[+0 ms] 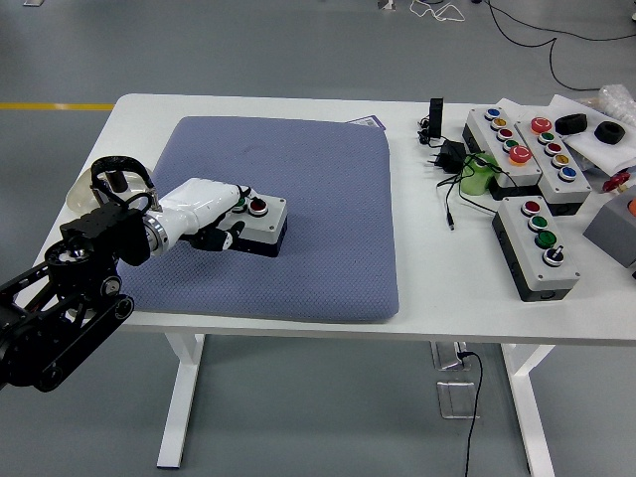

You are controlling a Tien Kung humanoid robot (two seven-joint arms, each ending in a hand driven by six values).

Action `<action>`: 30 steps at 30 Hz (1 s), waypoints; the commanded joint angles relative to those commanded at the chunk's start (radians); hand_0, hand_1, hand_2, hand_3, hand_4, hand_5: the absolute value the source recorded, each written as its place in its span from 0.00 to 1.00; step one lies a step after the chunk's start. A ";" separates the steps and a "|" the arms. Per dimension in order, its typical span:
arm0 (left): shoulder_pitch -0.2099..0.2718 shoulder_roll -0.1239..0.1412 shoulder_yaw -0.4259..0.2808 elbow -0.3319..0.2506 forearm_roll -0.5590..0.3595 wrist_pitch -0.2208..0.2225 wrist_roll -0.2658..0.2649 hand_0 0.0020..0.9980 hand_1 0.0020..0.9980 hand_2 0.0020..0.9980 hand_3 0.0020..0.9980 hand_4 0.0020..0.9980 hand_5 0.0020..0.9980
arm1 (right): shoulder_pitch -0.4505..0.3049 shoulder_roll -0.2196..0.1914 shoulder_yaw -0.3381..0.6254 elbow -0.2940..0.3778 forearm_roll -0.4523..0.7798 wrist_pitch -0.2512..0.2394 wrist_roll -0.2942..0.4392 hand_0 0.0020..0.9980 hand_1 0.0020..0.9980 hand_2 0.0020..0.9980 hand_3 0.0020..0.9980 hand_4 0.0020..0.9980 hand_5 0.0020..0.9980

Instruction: Pick up the button,place it on the desk,press the button,press the button

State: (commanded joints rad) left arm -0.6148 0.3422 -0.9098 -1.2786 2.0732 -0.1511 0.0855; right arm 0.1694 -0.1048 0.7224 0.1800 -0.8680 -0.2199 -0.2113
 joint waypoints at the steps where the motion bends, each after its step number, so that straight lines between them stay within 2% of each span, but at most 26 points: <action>1: 0.002 -0.001 -0.011 -0.012 -0.008 0.007 -0.002 0.00 0.00 0.04 0.79 0.42 0.00 | 0.000 0.000 0.001 0.000 -0.001 0.000 0.000 0.65 0.58 0.64 0.63 0.23 0.25; 4: 0.010 -0.007 -0.048 -0.038 -0.035 0.034 -0.006 0.00 0.00 0.04 0.80 0.42 0.00 | 0.000 0.000 0.004 0.000 -0.005 0.000 -0.001 0.65 0.58 0.64 0.63 0.24 0.25; 7: 0.020 -0.017 -0.085 -0.043 -0.089 0.097 -0.023 0.00 0.00 0.04 0.80 0.42 0.00 | -0.001 0.000 0.004 0.000 -0.004 0.000 0.000 0.65 0.58 0.64 0.63 0.24 0.25; 8: 0.026 -0.022 -0.101 -0.041 -0.125 0.127 -0.033 0.00 0.00 0.08 0.83 0.80 0.66 | -0.002 0.000 0.005 0.000 -0.004 0.000 -0.001 0.65 0.58 0.64 0.63 0.23 0.25; 12: 0.051 -0.038 -0.160 -0.034 -0.289 0.246 -0.066 0.00 0.00 0.08 0.83 0.80 0.66 | -0.004 0.001 0.005 0.000 -0.004 0.000 -0.001 0.65 0.58 0.64 0.63 0.23 0.25; 13: 0.055 -0.040 -0.168 -0.033 -0.328 0.260 -0.072 0.00 0.00 0.08 0.83 0.80 0.66 | -0.004 0.001 0.006 0.000 -0.004 0.000 -0.001 0.65 0.58 0.64 0.63 0.23 0.25; 14: 0.061 -0.043 -0.183 -0.032 -0.373 0.274 -0.083 0.24 0.42 0.46 0.95 0.81 0.98 | -0.005 0.001 0.005 0.000 -0.003 0.000 0.000 0.65 0.58 0.64 0.63 0.24 0.25; 19: 0.085 -0.054 -0.242 -0.023 -0.563 0.294 -0.121 0.24 0.42 0.46 0.95 0.81 0.98 | -0.007 0.001 0.004 0.000 0.002 -0.002 0.000 0.65 0.58 0.64 0.63 0.24 0.25; 20: 0.091 -0.056 -0.253 -0.021 -0.608 0.295 -0.128 0.70 0.79 0.83 0.94 0.80 1.00 | -0.008 0.001 0.003 0.000 0.004 -0.002 0.000 0.65 0.58 0.64 0.63 0.24 0.25; 24: 0.121 -0.068 -0.302 -0.011 -0.775 0.286 -0.153 0.70 0.79 0.83 0.94 0.80 1.00 | -0.009 0.001 0.002 0.000 0.007 -0.002 0.001 0.65 0.58 0.64 0.63 0.24 0.25; 25: 0.128 -0.072 -0.315 -0.009 -0.821 0.281 -0.149 0.70 0.79 0.83 0.94 0.80 1.00 | -0.010 0.002 0.002 0.000 0.007 -0.002 0.001 0.65 0.58 0.64 0.63 0.24 0.25; 26: 0.135 -0.075 -0.327 -0.008 -0.860 0.273 -0.140 0.76 0.84 0.89 0.93 0.79 1.00 | -0.010 0.002 0.003 0.000 0.007 -0.002 0.000 0.65 0.58 0.64 0.63 0.24 0.25; 30: 0.170 -0.082 -0.379 -0.003 -1.014 0.204 -0.092 0.76 0.84 0.89 0.93 0.79 1.00 | -0.013 0.003 0.003 0.000 0.007 -0.002 0.001 0.65 0.58 0.64 0.63 0.24 0.25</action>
State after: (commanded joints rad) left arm -0.4446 0.2604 -1.2888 -1.2819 1.0593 0.0532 -0.0063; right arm 0.1564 -0.1021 0.7257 0.1800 -0.8607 -0.2222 -0.2106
